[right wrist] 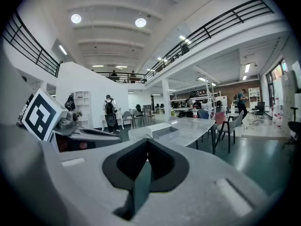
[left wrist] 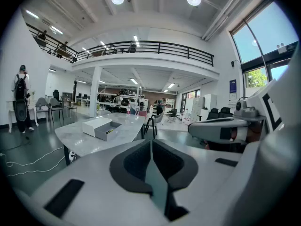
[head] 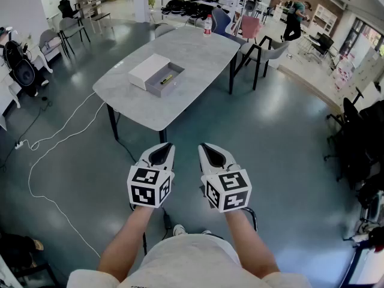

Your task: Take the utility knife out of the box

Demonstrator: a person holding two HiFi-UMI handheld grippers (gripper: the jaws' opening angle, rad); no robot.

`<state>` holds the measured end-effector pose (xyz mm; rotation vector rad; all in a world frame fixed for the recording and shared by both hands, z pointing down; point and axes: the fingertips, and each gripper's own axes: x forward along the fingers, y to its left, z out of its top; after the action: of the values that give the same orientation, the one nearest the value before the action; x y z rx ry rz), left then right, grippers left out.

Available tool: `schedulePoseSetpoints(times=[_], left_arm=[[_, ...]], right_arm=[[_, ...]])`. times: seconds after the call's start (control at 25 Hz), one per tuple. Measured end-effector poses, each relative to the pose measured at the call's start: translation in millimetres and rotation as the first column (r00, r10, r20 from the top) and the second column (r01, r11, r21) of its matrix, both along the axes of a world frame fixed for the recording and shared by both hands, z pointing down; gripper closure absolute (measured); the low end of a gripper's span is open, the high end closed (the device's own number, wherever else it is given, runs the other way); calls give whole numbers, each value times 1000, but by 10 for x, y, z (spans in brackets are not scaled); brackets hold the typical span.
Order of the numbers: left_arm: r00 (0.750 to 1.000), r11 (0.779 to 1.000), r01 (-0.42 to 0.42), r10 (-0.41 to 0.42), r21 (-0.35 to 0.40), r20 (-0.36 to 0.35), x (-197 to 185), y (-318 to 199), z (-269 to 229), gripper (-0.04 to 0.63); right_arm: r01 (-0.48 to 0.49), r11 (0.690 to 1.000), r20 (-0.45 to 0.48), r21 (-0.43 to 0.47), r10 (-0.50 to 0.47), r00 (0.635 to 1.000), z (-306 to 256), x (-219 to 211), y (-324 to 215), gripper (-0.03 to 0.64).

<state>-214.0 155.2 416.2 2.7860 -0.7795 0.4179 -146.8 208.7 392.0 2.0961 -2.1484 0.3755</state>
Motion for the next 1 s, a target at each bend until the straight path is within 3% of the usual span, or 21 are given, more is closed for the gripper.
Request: schedulePoseSetpoints(times=[0.44, 0.68, 1.0], left_arm=[[1000, 1000, -30, 30, -1, 8, 246, -230, 72, 574], [999, 999, -52, 52, 4, 15, 602, -384, 134, 574], [999, 1000, -23, 22, 10, 31, 1273, -814, 192, 574]], right_arm=[[-37, 999, 9, -7, 37, 999, 69, 200, -201, 612], [-46, 999, 20, -5, 46, 999, 145, 522, -391, 612], [-17, 1000, 38, 2, 16, 999, 228, 1198, -841, 612]])
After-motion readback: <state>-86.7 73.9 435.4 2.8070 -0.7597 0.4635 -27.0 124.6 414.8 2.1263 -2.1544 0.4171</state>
